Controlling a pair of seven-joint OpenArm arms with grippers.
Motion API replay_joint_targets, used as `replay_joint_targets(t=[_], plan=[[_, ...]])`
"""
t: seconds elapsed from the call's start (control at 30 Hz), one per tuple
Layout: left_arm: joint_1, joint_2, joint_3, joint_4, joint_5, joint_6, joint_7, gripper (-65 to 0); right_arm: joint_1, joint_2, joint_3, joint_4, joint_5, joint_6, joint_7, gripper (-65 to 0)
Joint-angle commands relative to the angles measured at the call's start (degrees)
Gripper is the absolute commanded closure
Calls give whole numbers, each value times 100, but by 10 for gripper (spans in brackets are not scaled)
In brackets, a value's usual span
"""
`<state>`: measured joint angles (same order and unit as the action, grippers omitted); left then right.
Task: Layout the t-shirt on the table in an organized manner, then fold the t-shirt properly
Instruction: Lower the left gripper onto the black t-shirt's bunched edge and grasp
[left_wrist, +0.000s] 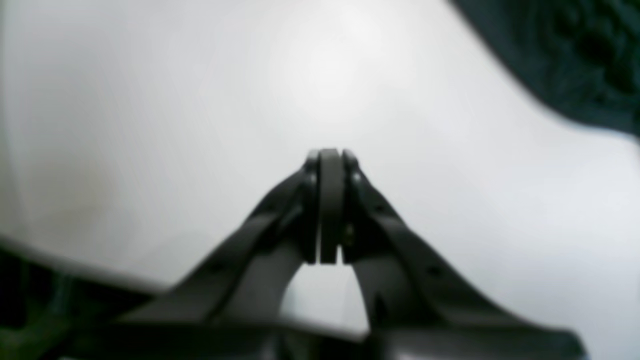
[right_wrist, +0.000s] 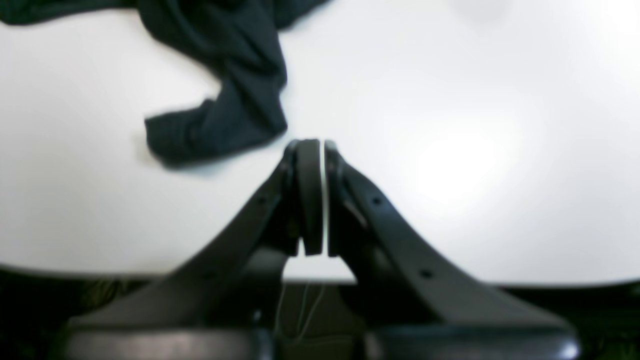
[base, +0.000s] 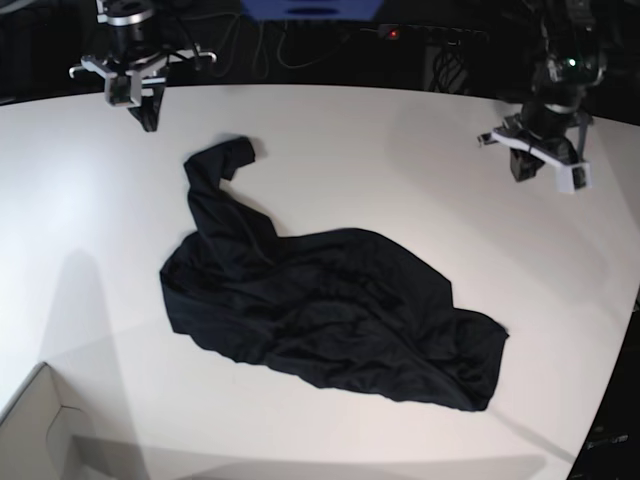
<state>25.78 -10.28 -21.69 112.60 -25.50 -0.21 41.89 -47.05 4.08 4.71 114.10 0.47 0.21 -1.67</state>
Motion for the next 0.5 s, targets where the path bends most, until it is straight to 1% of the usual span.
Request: replay_joint_targets(t=[0.0,0.1,0.23,0.27,0.33,0.47], plan=[[-121,-40,-24,94,-22,8,70,-63,-29,36,17,102,19,10,145,-33],[-560,-31,11,94,-22,8,273,-205,50,54,17,102,19,10,145,-114],[-1105,-31,29,-11,-22,8,273,-356,120,168,17,93,19,10,145,-197],[-1246,-31,29,-143,-22,8,273,-383,129,168,17,84,19,10,145,-210],[-1624,22,37,-495,-22,8,273,-418,217,168,17,75,19,10,145,-240],[-2371,110,37,-1488,22,-1,273,-421,243,168,17,58,19,10,40,-260]])
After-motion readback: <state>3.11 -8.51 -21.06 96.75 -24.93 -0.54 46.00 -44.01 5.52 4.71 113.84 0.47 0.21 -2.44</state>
